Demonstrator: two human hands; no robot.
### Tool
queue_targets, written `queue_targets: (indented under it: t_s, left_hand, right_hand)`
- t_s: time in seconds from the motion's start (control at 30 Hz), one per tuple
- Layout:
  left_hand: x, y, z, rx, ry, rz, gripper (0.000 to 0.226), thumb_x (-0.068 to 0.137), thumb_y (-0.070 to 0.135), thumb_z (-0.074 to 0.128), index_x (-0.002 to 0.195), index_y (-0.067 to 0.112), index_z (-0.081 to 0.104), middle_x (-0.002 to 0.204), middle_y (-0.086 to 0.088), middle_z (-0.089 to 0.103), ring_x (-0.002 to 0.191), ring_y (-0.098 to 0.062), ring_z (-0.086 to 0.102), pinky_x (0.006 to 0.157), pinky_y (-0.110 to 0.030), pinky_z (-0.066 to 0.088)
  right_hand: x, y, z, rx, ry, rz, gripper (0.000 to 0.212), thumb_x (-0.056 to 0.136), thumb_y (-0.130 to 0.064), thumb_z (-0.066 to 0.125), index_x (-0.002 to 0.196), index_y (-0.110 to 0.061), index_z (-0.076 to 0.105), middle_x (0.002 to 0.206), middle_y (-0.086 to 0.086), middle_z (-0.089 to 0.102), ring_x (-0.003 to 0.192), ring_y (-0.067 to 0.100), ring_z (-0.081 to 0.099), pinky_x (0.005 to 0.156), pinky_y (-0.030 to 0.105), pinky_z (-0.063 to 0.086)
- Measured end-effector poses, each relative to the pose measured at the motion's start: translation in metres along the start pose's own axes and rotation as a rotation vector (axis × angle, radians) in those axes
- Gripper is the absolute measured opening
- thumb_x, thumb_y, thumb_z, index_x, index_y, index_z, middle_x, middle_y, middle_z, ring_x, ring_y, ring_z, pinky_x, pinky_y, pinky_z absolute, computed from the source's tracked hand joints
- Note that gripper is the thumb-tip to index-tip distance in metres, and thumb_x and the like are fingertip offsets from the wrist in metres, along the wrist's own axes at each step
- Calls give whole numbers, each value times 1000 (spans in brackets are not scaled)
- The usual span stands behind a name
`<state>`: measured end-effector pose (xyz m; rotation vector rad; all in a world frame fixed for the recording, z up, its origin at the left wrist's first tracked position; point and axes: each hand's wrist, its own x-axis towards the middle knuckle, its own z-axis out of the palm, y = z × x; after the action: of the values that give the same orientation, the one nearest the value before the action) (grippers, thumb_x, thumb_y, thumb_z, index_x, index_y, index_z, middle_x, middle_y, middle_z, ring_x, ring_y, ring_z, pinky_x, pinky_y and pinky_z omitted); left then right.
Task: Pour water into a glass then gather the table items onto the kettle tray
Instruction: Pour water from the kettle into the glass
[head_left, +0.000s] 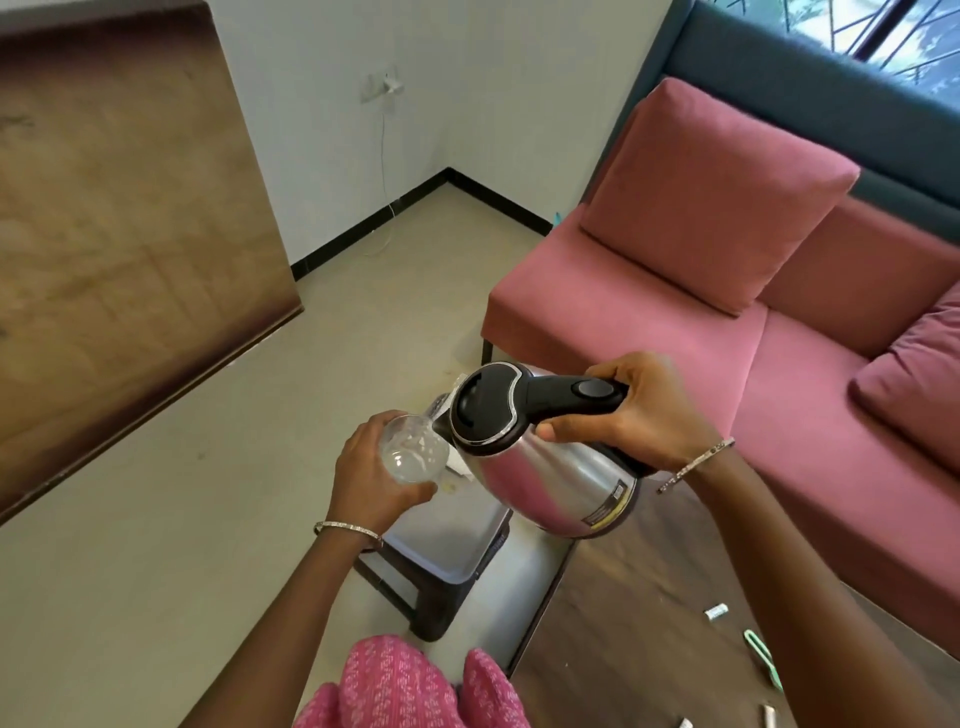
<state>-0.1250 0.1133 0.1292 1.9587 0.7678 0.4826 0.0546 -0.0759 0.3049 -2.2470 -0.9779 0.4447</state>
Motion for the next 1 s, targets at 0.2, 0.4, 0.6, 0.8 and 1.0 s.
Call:
queue_targets:
  t_s: [0.2,0.4,0.6,0.8,1.0]
  left_hand:
    - [-2,7,6,3,6,27,87,42,20,92,119,28,51,115,7,59,102,-16,56,81,-23,45]
    - [-6,10,8,14,10,31,87,42,22,93,119,28,52,114,7,59,101,-15,56,81,-24,45]
    - [-7,12,15,13,3,45,87,43,23,92,121,23,53,115,3,60,102,-18,57,86,-34,52]
    - [-4,10,18,-2,-11,38,88,44,26,93,121,25,52,116,4,59,103,-17,56,87,-35,52]
    - [1,5,20,0,-11,23,86,43,31,91,119,31,51,113,9,58,102,-15,56,86,-35,53]
  right_hand:
    - [-4,-2,-11,-150,-14,-25,55,43,-65,80,57,-14,66,46,7,49,45,9,36,46,33,28]
    - [-3,-4,-13,-188,-25,-41,54,44,-64,80,57,-14,66,51,12,55,45,9,37,45,31,28]
    - [1,-7,-13,-284,-52,-66,52,47,-64,83,58,-16,67,45,2,48,44,9,36,45,29,27]
    - [9,-6,-10,-338,-30,-71,57,45,-71,76,59,-16,66,52,4,55,42,7,37,43,29,28]
    - [15,-6,-10,-400,-29,-82,58,44,-73,74,59,-17,64,42,-7,45,40,10,37,42,28,27]
